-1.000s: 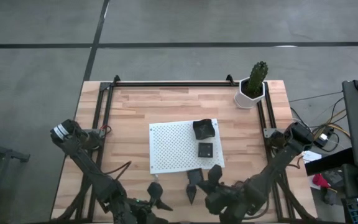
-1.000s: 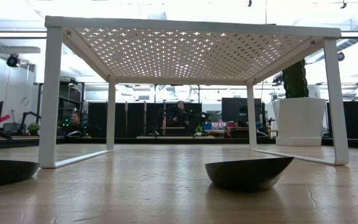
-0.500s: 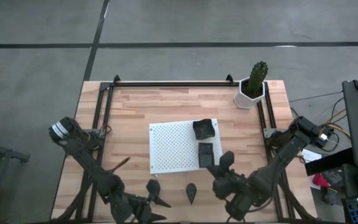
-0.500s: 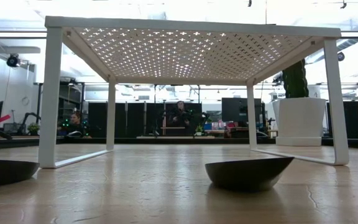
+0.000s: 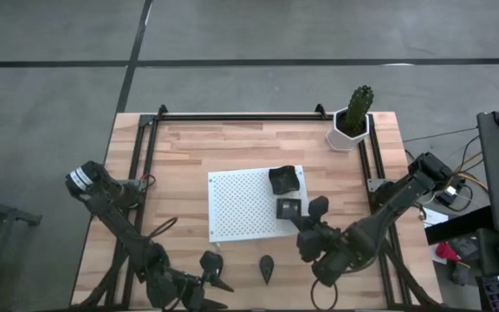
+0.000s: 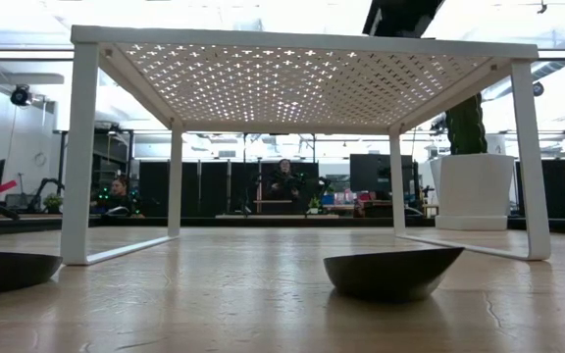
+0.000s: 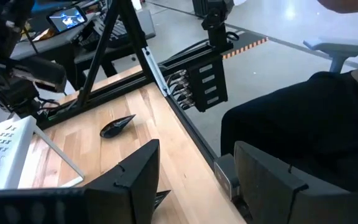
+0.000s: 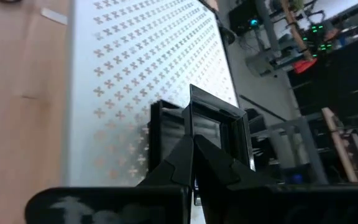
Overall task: Pick & Place Mini shaped plates
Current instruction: Stack the square plate on top of the other square plate on the shelf
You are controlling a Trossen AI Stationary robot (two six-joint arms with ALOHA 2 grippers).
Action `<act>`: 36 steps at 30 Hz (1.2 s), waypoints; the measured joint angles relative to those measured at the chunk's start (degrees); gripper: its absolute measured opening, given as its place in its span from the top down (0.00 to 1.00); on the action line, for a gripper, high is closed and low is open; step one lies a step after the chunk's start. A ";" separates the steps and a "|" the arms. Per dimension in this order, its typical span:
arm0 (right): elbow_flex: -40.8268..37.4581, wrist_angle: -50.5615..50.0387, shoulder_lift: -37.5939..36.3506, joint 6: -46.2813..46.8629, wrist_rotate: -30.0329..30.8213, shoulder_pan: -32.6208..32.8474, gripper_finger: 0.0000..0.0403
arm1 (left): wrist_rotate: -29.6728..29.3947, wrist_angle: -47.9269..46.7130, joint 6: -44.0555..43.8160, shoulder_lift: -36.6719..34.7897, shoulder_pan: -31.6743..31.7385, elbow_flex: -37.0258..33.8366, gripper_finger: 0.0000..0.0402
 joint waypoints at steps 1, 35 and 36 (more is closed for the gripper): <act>-0.77 1.05 -0.47 -0.03 -0.44 -0.34 0.98 | -0.02 0.10 0.12 -0.01 0.00 0.02 0.50; -5.76 10.56 -1.83 -5.14 -2.83 -3.03 0.96 | 0.03 0.90 0.16 -0.01 -0.17 0.02 0.50; -5.76 10.56 -1.83 -5.11 -2.85 -3.09 0.95 | 0.03 0.92 0.16 -0.01 -0.17 0.02 0.50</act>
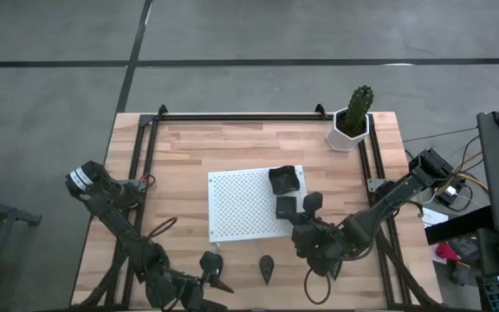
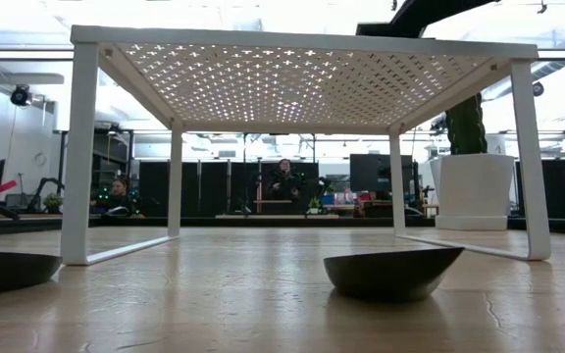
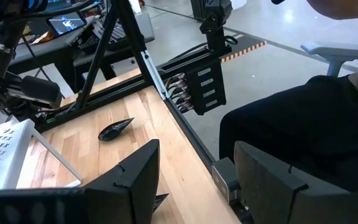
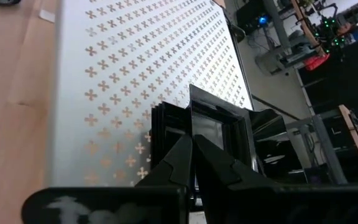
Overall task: Pick & Place Mini shaped plates
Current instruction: Stack the square plate on top of the other square plate on the shelf, then put the drop-shaped plate on the shelf
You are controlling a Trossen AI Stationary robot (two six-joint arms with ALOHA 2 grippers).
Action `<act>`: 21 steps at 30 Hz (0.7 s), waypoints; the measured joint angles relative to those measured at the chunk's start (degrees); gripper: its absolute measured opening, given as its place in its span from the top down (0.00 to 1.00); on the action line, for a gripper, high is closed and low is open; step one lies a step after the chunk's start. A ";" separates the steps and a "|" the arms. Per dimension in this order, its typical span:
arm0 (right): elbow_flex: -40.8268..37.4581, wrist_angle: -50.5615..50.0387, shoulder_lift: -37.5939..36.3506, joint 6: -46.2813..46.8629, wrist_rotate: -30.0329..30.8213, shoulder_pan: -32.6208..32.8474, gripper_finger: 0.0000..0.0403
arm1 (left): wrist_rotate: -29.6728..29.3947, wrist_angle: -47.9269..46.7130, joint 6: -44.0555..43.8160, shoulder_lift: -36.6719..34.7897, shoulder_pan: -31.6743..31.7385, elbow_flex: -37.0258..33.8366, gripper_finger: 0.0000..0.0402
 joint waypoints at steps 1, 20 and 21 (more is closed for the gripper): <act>0.00 0.00 0.00 0.08 0.00 -0.10 0.94 | -0.01 0.00 0.01 0.00 -0.06 0.00 0.50; 3.63 0.22 -0.03 0.09 0.37 1.28 0.75 | 0.01 0.05 0.08 0.00 -0.24 0.00 0.50; 4.31 0.44 -0.04 0.38 0.35 1.65 0.75 | 0.01 0.05 0.08 0.00 -0.24 0.00 0.50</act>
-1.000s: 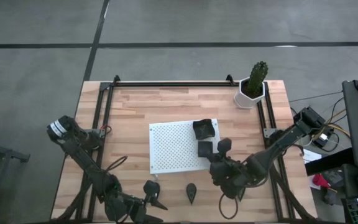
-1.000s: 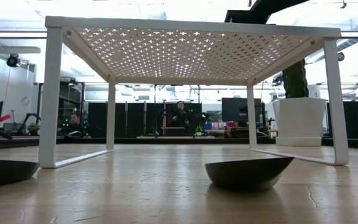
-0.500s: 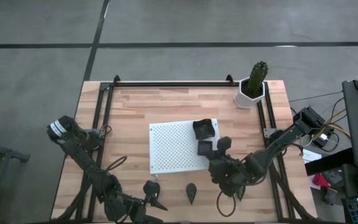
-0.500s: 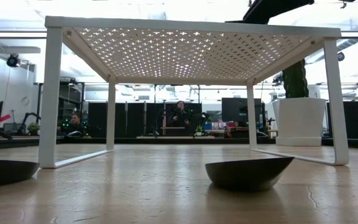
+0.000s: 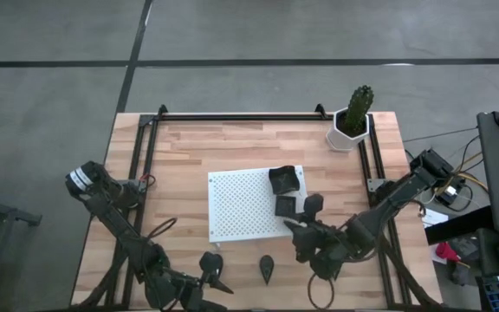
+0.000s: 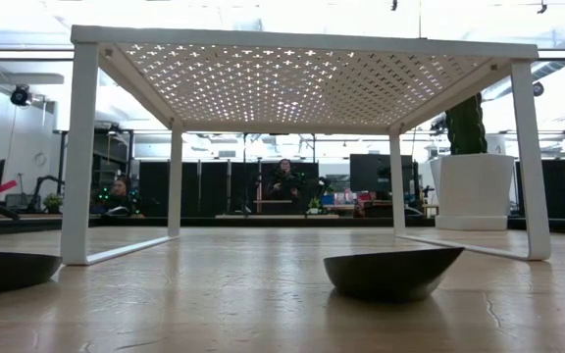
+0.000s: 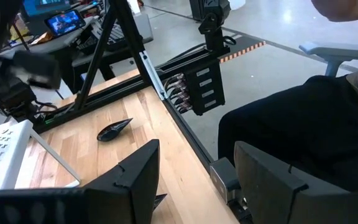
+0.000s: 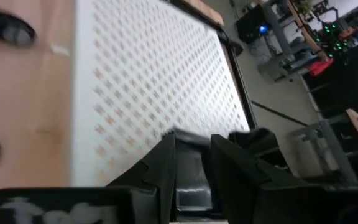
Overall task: Pick & Place Mini shaped plates
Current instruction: Put the drop-shaped plate on the shelf
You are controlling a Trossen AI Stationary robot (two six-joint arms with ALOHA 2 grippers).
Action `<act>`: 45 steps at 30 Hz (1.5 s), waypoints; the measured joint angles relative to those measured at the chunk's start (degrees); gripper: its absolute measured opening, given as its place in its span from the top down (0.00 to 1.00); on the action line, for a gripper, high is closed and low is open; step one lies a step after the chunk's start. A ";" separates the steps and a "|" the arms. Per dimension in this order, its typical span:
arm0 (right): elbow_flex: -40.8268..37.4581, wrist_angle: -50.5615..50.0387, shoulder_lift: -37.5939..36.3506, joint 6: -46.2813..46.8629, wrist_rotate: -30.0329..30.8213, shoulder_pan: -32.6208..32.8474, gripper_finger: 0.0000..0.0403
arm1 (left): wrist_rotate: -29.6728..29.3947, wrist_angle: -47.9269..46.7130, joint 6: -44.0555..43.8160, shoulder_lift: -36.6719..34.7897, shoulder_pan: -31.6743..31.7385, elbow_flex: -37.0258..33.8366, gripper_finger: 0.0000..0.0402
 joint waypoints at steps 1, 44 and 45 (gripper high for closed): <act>0.69 0.14 0.02 0.38 -0.02 0.40 0.75 | 0.00 0.00 0.00 0.00 0.00 0.00 0.50; -4.02 -9.61 3.54 75.49 -16.68 22.54 0.98 | -2.61 -1.07 -8.09 -0.22 1.55 -1.79 0.50; -4.23 -12.50 3.54 79.38 -19.00 22.76 0.98 | -2.62 -1.07 -8.09 -0.22 1.55 -1.79 0.50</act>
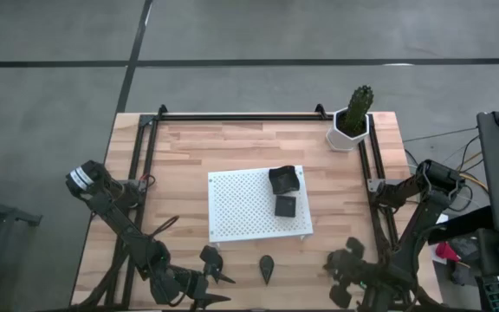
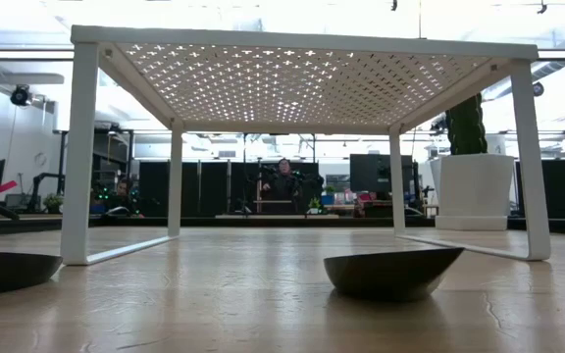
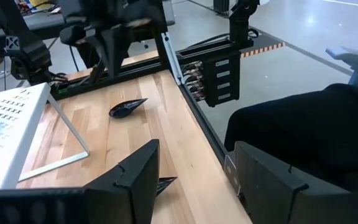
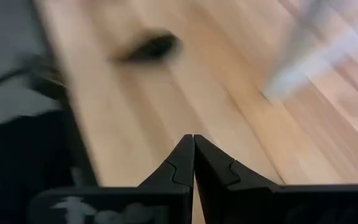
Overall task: Pick & Place Mini shaped plates
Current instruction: Put the drop-shaped plate on the shelf
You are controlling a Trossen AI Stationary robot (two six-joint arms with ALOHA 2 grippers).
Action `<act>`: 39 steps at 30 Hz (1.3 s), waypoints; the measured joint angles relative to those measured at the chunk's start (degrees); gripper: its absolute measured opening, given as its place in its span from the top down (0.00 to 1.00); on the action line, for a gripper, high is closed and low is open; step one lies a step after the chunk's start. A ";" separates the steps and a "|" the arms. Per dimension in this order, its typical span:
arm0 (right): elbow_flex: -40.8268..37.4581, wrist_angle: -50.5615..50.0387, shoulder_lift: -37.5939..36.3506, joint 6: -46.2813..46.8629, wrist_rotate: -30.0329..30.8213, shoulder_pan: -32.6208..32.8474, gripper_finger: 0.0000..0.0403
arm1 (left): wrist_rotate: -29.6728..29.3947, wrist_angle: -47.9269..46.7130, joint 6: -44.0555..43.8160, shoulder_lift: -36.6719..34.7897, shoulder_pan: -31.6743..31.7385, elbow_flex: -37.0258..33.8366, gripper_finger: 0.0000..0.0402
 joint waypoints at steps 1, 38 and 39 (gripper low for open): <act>-0.24 -2.62 -0.02 3.25 -2.01 0.21 0.98 | 0.02 0.00 0.00 0.00 0.00 0.00 0.50; -1.35 0.78 8.74 12.39 -21.73 -6.24 0.74 | 0.02 0.48 0.09 0.00 0.22 -0.02 0.50; -1.48 1.59 8.74 12.40 -21.72 -6.24 0.75 | 0.02 0.48 0.09 0.00 0.22 -0.02 0.50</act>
